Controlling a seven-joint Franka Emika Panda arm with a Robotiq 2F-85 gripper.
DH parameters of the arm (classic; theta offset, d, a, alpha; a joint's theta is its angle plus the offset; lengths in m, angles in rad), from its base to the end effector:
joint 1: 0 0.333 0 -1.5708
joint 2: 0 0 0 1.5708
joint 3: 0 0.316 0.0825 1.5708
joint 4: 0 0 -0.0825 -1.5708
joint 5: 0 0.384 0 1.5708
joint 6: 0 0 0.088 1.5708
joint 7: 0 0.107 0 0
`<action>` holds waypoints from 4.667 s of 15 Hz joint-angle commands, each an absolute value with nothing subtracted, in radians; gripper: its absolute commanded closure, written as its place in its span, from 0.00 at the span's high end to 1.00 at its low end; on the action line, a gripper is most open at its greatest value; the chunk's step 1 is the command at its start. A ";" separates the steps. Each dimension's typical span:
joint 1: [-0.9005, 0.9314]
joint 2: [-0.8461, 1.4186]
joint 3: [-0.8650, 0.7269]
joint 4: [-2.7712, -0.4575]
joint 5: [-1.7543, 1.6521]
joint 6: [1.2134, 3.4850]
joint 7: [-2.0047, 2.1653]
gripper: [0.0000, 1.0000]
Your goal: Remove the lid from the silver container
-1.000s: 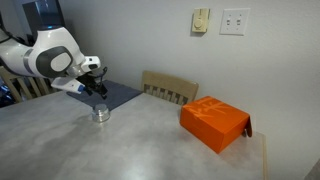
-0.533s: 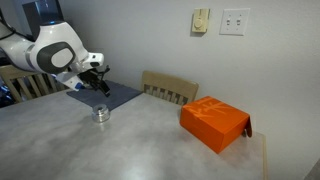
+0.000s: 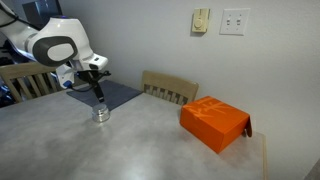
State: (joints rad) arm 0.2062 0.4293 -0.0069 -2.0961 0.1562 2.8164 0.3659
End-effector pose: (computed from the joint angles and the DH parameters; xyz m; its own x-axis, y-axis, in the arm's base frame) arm 0.5997 0.1135 0.2427 0.9210 -0.3138 0.2309 -0.2760 -0.9438 -0.1817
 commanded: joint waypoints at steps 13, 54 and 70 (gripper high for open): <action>0.218 0.541 -0.058 -1.935 -0.065 2.239 0.407 1.00; 0.299 0.444 -0.069 -2.120 0.032 2.826 0.590 1.00; 0.232 0.470 -0.049 -2.060 0.004 2.597 0.614 1.00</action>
State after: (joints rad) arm 0.2720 0.4540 -0.0863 -2.0841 -0.0213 2.6208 0.6738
